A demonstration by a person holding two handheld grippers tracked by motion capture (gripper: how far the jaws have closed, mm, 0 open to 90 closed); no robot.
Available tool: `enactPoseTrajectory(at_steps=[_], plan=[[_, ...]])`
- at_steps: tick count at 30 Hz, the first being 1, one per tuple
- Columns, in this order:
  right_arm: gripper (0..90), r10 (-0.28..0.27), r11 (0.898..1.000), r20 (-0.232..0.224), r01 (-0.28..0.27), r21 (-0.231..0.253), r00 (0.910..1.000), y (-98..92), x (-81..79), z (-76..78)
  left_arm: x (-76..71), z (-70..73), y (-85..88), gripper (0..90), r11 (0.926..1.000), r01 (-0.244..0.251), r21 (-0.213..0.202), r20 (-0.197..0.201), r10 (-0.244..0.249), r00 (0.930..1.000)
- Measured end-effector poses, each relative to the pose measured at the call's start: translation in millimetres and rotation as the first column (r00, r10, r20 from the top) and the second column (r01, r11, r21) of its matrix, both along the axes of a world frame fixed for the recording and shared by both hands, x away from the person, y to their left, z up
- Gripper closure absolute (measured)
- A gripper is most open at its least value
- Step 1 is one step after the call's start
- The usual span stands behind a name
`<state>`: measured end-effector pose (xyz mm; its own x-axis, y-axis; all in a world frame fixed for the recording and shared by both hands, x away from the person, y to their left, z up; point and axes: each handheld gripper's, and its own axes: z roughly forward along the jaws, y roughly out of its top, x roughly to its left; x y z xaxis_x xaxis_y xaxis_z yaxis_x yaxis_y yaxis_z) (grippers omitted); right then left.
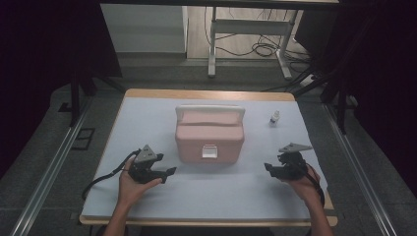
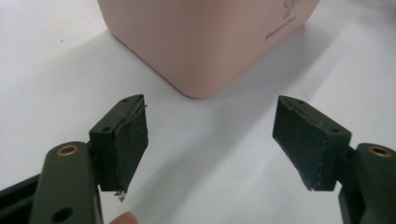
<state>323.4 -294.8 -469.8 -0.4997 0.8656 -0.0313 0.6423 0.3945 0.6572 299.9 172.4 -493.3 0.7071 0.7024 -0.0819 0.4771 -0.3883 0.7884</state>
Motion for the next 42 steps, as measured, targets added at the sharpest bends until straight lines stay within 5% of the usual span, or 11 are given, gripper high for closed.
enactPoseTrajectory(at_steps=[3,11,21,32,42], plan=[[36.5,-0.024,0.999,-0.043,0.023,-0.028,0.9988,-2.5,15.7,11.8,0.2,-2.1,-6.2,27.0,0.9983,0.003,0.058,0.002,-0.003,1.0],[36.4,-0.08,0.995,-0.1,0.074,-0.064,0.9918,-1.6,55.5,39.2,-3.7,1.0,-13.1,27.2,0.9991,0.011,0.041,-0.002,-0.011,0.9999],[37.2,-0.161,0.98,-0.181,0.135,-0.149,0.9703,4.4,106.6,41.7,-2.1,1.7,-12.2,27.4,0.9994,0.009,0.035,0.002,-0.009,1.0],[38.5,-0.223,0.969,-0.189,0.196,-0.152,0.9563,3.7,139.1,49.7,-2.7,3.6,-11.6,28.0,0.9998,0.019,0.003,-0.002,-0.019,0.9998],[40.1,-0.281,0.957,-0.223,0.254,-0.141,0.9337,0.8,169.9,38.5,-1.5,0.6,-14.2,28.3,0.9995,0.029,0.008,-0.013,-0.029,0.9995]])
